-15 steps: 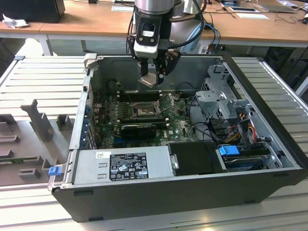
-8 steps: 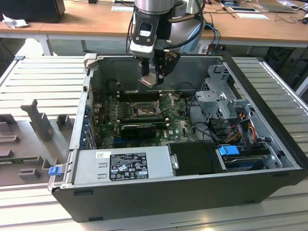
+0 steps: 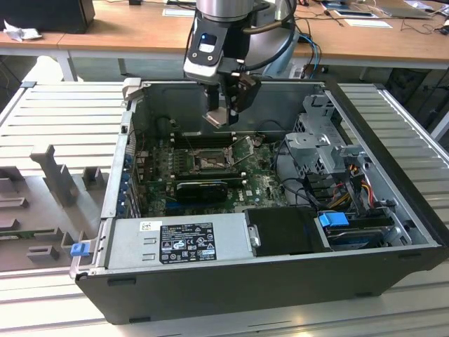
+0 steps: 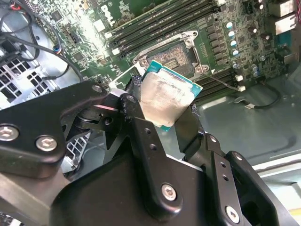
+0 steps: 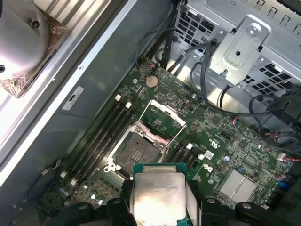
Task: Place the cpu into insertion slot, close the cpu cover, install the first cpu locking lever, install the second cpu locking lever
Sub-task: 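Place the cpu into insertion slot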
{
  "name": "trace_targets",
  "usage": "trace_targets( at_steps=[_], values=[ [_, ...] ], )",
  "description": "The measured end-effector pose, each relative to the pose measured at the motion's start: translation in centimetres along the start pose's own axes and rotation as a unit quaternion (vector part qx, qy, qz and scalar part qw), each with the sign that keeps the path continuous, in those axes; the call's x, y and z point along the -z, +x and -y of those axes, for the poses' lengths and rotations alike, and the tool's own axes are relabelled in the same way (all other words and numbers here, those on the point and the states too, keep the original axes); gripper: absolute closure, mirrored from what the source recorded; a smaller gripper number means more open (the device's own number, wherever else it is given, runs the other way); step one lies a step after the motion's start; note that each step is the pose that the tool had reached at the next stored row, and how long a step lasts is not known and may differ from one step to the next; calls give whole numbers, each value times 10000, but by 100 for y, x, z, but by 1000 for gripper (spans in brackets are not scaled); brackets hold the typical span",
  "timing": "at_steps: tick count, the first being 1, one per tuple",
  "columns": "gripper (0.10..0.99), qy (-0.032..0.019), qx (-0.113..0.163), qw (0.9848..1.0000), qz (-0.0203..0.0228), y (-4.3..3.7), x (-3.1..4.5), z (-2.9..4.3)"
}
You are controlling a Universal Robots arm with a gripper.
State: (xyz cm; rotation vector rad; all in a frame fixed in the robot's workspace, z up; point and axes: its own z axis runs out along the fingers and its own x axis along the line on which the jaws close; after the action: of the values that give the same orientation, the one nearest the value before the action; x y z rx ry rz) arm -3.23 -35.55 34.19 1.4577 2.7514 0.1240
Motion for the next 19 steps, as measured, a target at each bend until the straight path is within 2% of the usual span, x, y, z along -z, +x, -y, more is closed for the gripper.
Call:
trace_targets(
  at_steps=[5, 11, 14, 19],
  values=[
    [557, -4, -291, 9996, 24, 0, -2, 0],
    [557, -7, -506, 9987, 42, 0, -6, 0],
    [557, -8, -528, 9986, 44, 0, -20, 1],
    [557, -7, -530, 9986, 44, -1, -87, 7]
  ],
)
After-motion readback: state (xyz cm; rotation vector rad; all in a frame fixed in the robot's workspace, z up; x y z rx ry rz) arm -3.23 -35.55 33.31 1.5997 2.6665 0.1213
